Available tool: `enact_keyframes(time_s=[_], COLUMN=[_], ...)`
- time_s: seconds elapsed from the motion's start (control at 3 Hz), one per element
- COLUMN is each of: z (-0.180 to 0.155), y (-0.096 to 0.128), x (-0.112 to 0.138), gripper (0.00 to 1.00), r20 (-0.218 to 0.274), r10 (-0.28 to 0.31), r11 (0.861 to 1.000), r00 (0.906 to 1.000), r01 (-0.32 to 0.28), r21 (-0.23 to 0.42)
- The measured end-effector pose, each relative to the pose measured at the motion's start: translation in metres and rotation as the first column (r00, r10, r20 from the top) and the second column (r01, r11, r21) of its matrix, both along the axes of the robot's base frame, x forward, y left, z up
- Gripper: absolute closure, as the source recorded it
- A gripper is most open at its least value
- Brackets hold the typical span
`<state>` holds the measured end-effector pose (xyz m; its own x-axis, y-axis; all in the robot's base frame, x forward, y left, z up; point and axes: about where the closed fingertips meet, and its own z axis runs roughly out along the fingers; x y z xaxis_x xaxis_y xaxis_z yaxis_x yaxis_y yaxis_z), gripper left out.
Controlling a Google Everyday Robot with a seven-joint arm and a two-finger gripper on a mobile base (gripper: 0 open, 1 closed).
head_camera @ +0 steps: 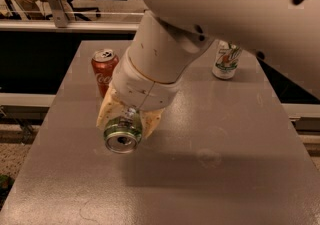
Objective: Place green can upright
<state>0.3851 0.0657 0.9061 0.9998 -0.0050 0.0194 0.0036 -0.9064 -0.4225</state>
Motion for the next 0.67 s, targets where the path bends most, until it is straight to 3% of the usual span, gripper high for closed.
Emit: enact_keyframes(time_s=[0.33, 0.67], z=[0.0029, 0.0056], y=[0.0020, 0.0004], x=[0.0004, 0.0022], gripper=[1.00, 1.00], r20=[0.002, -0.002], r10=[-0.015, -0.080], r11=[1.000, 0.997], r00=[0.9999, 0.9968], r01=[0.015, 0.080], r21=[0.005, 0.010])
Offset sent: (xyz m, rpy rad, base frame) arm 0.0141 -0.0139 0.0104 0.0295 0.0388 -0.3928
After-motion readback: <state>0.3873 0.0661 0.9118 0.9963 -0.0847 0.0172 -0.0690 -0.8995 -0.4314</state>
